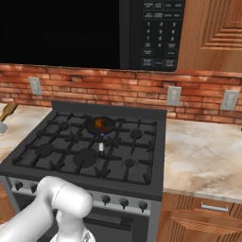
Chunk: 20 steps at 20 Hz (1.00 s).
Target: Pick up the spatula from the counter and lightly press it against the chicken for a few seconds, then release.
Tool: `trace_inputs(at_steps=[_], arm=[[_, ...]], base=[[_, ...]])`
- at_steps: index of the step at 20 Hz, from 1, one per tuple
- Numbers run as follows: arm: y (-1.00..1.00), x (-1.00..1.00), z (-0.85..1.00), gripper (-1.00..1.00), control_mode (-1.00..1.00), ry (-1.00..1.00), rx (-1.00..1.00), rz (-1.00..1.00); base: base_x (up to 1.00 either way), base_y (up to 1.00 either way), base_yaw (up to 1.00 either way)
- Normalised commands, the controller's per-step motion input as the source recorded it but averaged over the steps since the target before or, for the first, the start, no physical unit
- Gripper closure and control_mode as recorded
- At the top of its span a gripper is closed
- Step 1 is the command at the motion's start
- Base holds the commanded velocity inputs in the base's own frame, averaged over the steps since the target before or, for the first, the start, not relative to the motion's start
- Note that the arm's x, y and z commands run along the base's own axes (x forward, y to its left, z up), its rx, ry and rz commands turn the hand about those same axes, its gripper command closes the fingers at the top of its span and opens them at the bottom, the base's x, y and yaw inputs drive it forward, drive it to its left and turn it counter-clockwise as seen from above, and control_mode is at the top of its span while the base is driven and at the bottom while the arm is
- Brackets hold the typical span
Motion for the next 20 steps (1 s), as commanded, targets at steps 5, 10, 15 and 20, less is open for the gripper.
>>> trace_inputs(at_steps=[5,10,15,20], arm=[[-0.59,-0.37,0.29,1.00,-1.00,0.02,0.27,0.00],[-0.55,-0.39,0.34,1.00,-1.00,0.07,0.21,0.00],[-0.37,-0.24,0.35,1.00,-1.00,0.03,0.11,-0.04],[-0.13,-0.02,0.10,1.00,-1.00,0.01,0.02,-0.10]], base=[[0.00,0.00,0.00],[0.00,0.00,0.00],[0.00,0.00,0.00],[0.00,0.00,0.00]])
